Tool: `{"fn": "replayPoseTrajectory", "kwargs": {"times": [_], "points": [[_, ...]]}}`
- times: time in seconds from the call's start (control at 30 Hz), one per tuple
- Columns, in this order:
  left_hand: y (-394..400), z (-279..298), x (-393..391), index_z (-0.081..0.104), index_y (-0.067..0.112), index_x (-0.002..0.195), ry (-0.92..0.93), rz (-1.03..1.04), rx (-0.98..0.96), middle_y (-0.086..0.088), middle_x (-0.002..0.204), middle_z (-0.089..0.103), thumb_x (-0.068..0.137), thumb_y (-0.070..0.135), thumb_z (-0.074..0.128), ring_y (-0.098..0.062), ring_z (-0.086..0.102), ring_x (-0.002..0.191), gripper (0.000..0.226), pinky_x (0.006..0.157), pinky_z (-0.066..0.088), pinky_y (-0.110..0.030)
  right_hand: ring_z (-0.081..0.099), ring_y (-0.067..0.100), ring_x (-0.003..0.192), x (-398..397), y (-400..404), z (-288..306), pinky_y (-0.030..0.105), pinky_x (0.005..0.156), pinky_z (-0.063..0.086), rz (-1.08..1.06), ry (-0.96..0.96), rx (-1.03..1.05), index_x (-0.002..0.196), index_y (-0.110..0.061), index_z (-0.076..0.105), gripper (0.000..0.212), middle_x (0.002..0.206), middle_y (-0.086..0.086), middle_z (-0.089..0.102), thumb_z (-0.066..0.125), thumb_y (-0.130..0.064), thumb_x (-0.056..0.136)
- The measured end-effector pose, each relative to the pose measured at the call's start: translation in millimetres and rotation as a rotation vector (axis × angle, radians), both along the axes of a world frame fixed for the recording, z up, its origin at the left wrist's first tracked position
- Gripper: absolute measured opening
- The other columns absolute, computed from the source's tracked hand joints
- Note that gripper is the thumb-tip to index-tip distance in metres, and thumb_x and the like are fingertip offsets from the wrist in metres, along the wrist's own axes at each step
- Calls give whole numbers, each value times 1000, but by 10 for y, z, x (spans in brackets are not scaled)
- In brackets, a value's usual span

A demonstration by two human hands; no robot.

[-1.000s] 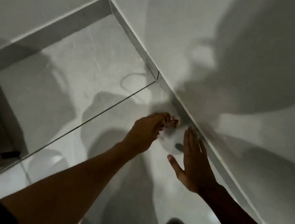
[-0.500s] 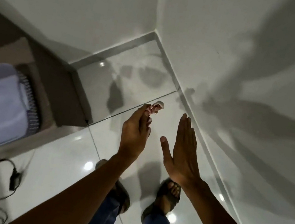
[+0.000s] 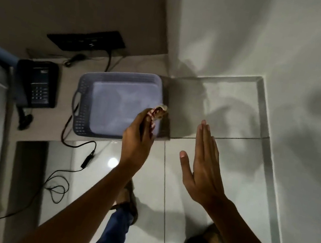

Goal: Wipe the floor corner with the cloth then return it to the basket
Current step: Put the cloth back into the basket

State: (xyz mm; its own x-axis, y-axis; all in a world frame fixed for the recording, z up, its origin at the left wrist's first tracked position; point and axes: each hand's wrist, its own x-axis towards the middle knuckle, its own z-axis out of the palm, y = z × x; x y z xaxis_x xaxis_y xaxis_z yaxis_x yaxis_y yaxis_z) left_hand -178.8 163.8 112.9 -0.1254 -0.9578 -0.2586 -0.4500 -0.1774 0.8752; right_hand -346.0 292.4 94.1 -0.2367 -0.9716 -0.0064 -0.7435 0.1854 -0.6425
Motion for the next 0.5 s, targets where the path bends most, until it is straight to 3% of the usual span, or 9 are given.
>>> {"fn": "replayPoseTrajectory", "kwargs": {"times": [0.07,0.17,0.23,0.33,0.4,0.5], "points": [[-269,-62,506,63,19,145,-2,47,24,-5,105,74,116,25,50,-14,67,77,32,59,53,-21,10,27,178,402,-257,-43,49,145,17,6,9,-14,177,2,15,78,190,15,11,46,-36,117],[-599,-173,1138,61,22,148,-33,119,39,-4,103,72,115,26,50,-13,65,77,35,56,52,-18,13,27,178,951,-627,-184,54,143,23,50,31,-21,177,3,19,79,189,17,15,48,-39,116],[-797,-270,1471,59,25,149,-57,123,40,-6,106,72,115,26,50,-15,66,79,35,60,54,-27,15,29,178,1256,-878,-315,53,143,22,73,23,-31,176,3,22,79,188,18,19,51,-39,116],[-1074,-454,1743,54,21,155,-184,88,44,-12,124,74,113,21,54,-22,72,102,42,85,65,-43,16,32,177,1489,-1268,-503,49,145,17,49,11,-10,176,2,22,82,187,19,21,53,-44,115],[-1257,-617,1816,49,20,160,-285,49,1,-12,142,69,112,17,57,-26,69,126,49,109,59,-47,11,32,177,1520,-1591,-677,49,146,12,46,29,81,179,-2,15,87,189,16,14,43,-54,115],[-1471,-903,1797,45,24,164,-317,-18,-48,-8,163,53,114,16,53,-22,53,145,51,124,42,-24,4,31,177,1488,-1993,-1012,46,145,3,85,161,163,179,-4,8,90,190,16,7,29,-61,113]]}}
